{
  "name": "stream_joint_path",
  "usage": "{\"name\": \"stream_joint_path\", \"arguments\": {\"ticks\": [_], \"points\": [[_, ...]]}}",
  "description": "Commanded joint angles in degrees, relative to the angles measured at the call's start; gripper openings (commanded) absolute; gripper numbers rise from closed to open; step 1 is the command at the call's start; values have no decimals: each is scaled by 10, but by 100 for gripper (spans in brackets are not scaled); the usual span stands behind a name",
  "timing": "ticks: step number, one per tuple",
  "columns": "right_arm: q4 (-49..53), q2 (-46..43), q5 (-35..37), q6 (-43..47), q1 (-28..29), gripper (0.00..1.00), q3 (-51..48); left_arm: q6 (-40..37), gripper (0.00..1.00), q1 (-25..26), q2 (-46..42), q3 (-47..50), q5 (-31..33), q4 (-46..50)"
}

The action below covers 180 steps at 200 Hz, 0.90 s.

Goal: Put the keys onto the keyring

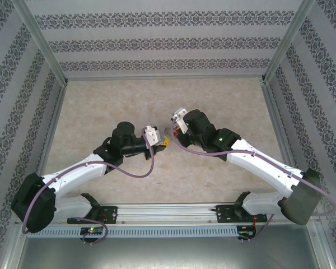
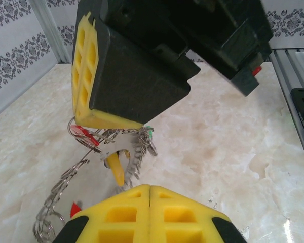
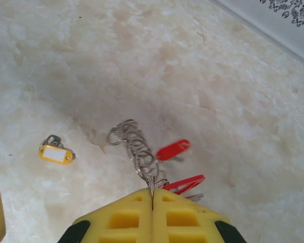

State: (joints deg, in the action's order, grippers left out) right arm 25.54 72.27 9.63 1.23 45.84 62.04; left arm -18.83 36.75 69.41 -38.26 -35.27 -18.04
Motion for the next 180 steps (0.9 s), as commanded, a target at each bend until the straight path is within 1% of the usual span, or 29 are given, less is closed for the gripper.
{"name": "stream_joint_path", "arguments": {"ticks": [1, 22, 35, 55, 72, 82, 100, 114, 144, 151, 160, 180], "points": [[-12, -11, -19, -1, -1, 0, 9, 22, 7, 6, 11, 14, 16, -52], [-12, -16, -34, 0, -3, 0, 6, 35, 20, 6, 19, 19, 21, -72], [-14, -21, -51, 0, -8, 0, 3, 39, 21, 7, 23, 19, 18, -82], [-14, -26, -84, -5, -18, 0, -1, 41, 26, 11, 27, 16, 17, -87], [-14, -31, -114, -7, -26, 0, -3, 44, 29, 19, 31, 15, 34, -91], [-14, -34, -126, -9, -29, 0, -5, 44, 29, 23, 32, 18, 49, -98], [-15, -37, -134, -11, -35, 0, -9, 51, 31, 28, 33, 27, 74, -117], [-13, -38, -138, -11, -37, 0, -9, 52, 34, 28, 34, 29, 82, -125], [-10, -38, -150, -10, -39, 0, -9, 55, 35, 33, 41, 26, 105, -131], [-9, -38, -151, -9, -39, 0, -9, 56, 37, 33, 43, 27, 111, -137], [-10, -38, -154, -8, -40, 0, -9, 56, 42, 33, 44, 28, 113, -141], [-11, -37, -168, -2, -40, 0, -10, 50, 45, 33, 48, 17, 102, -120]]}}
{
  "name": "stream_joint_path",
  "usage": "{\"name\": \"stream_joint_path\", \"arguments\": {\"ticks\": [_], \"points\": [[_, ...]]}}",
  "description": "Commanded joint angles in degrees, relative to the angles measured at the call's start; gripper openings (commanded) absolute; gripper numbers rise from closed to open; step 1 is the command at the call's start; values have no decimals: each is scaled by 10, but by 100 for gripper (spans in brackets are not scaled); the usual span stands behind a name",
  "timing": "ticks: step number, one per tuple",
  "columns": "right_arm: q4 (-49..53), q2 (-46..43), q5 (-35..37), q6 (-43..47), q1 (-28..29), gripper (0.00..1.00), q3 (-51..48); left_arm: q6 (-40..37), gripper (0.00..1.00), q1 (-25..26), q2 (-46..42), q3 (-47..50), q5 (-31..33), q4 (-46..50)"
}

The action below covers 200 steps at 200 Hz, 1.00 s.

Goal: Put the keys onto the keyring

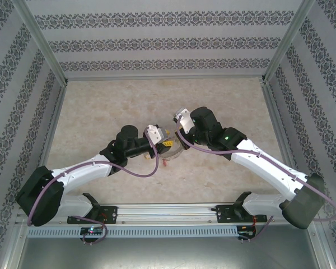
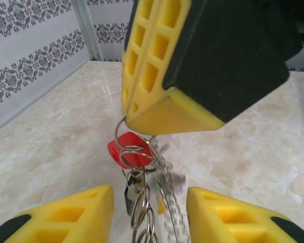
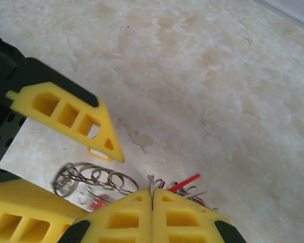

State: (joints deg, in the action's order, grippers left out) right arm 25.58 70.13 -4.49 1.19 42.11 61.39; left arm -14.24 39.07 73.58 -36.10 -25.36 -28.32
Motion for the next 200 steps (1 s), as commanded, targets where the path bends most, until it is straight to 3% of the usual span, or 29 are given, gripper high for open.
{"name": "stream_joint_path", "arguments": {"ticks": [1, 68, 200], "points": [[-11, -16, -28, -1, -2, 0, -4, 4, 45, 10, 6, -5, 3, -16], [-21, -20, -86, 26, -1, 0, -13, -2, 50, 10, 26, -30, -2, 7], [-20, -30, -106, 56, -1, 0, -20, -19, 37, 10, 29, -28, -21, 14]]}}
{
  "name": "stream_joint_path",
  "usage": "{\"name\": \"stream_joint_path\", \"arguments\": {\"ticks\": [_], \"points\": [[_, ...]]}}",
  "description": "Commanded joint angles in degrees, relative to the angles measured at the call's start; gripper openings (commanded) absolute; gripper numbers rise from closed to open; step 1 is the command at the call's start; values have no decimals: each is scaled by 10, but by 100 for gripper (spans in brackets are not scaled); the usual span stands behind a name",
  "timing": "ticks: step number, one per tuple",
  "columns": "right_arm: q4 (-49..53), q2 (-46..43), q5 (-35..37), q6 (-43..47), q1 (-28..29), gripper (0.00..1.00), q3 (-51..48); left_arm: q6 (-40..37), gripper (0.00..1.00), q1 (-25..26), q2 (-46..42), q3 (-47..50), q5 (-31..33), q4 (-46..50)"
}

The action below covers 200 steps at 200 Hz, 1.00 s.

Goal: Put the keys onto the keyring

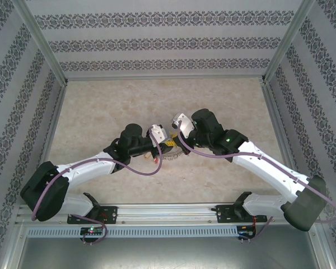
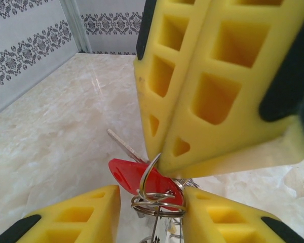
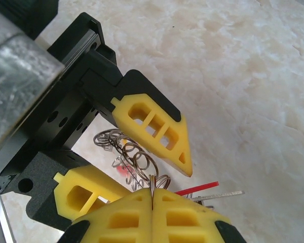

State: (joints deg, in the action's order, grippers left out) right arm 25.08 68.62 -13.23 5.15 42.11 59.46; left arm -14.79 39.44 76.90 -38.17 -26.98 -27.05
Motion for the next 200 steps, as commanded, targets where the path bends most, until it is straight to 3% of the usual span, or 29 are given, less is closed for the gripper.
{"name": "stream_joint_path", "arguments": {"ticks": [1, 36, 96, 200], "points": [[-15, -16, -18, 16, -1, 0, -1, -14, 37, 6, -5, -7, -5, 2], [-15, -16, -18, 21, -2, 0, -1, -15, 39, 6, -15, 3, 8, 2], [-12, -16, -22, 36, -3, 0, -2, -21, 26, 5, -20, 7, -5, 5], [-33, -30, -22, 144, -7, 0, -35, -56, 20, 5, -24, -28, -149, 58]]}}
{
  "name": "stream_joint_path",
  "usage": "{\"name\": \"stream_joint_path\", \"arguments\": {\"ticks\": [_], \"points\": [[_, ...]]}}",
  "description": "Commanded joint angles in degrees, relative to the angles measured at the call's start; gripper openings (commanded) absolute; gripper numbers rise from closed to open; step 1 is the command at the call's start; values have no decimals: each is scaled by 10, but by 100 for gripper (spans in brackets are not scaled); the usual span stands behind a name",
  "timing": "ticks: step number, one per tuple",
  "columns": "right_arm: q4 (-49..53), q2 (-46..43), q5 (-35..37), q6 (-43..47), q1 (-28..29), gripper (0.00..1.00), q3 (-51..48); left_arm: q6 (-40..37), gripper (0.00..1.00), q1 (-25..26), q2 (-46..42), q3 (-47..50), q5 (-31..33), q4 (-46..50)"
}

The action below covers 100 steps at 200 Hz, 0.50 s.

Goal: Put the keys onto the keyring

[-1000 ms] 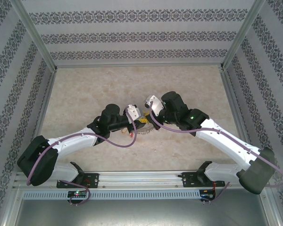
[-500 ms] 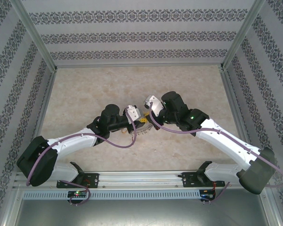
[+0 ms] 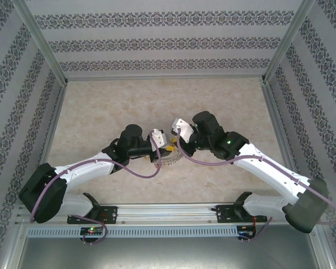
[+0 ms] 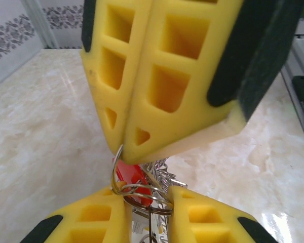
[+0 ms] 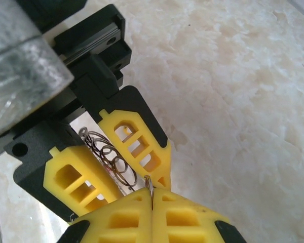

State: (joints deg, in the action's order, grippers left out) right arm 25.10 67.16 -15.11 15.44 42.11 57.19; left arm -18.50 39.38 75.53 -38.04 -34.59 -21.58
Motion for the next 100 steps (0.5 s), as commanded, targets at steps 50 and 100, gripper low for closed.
{"name": "stream_joint_path", "arguments": {"ticks": [50, 100], "points": [[-33, -24, -9, 46, -9, 0, -26, -19, 33, 5, -18, -23, -66, -8], [-40, -38, -28, 20, -14, 0, -30, -18, 43, 1, -38, -1, -27, -1]]}}
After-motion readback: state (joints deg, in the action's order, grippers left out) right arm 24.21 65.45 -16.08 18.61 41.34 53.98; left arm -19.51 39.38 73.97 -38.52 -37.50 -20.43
